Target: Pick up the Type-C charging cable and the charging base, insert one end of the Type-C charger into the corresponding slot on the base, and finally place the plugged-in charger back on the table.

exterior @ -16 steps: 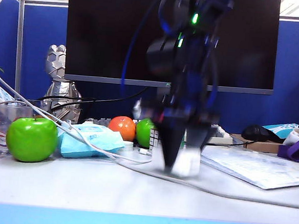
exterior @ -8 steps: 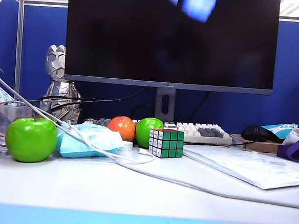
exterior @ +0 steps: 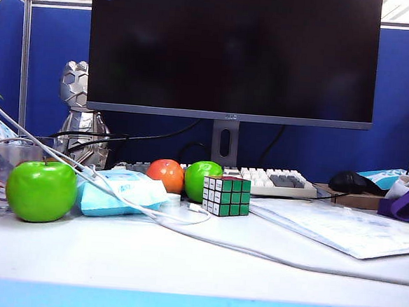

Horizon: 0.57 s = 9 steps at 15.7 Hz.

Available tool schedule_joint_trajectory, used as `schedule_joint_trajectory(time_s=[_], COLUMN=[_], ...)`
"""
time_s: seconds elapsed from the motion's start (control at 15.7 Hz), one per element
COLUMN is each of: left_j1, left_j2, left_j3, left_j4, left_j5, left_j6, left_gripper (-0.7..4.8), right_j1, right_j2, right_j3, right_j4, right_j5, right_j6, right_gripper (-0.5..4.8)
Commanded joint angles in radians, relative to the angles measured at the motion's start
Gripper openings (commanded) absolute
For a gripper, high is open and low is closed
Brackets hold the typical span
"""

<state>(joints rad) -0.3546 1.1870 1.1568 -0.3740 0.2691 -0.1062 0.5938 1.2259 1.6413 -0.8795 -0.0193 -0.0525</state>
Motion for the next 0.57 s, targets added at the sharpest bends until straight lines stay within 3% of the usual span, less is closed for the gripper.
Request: schedule_joint_trajectory(time_s=[0.06,0.13,0.38,0.45,0.51,0.57], left_j1=[-0.079,-0.108,-0.155,-0.155,-0.155,-0.155], left_j2=[0.068,0.1,0.316,0.351,0.397,0.421], left_j3=[0.003,0.004,0.004,0.004,0.004,0.004], left_j4=[0.078,0.08,-0.061,-0.08,-0.101,-0.103], left_j5=[0.005,0.005,-0.029,-0.042,-0.048,-0.05], left_j6=[0.078,0.106,0.393,0.486,0.603,0.655], left_gripper=[-0.06,-0.06,0.16,0.79,2.21,2.46], right_j1=[0.0,0.0,0.0,0.0,0.0,0.0], right_j2=[-0.007,-0.007,-0.01,-0.01,-0.01,-0.01], right_j3=[0.006,0.006,0.006,0.006,0.006,0.006], right_j4=[0.043,0.047,0.047,0.046,0.047,0.047], right_j5=[-0.002,-0.002,-0.01,-0.01,-0.009,-0.009], right_j6=[0.0,0.0,0.0,0.0,0.0,0.0], right_gripper=[-0.06,-0.06,-0.06,-0.06,-0.06,-0.06])
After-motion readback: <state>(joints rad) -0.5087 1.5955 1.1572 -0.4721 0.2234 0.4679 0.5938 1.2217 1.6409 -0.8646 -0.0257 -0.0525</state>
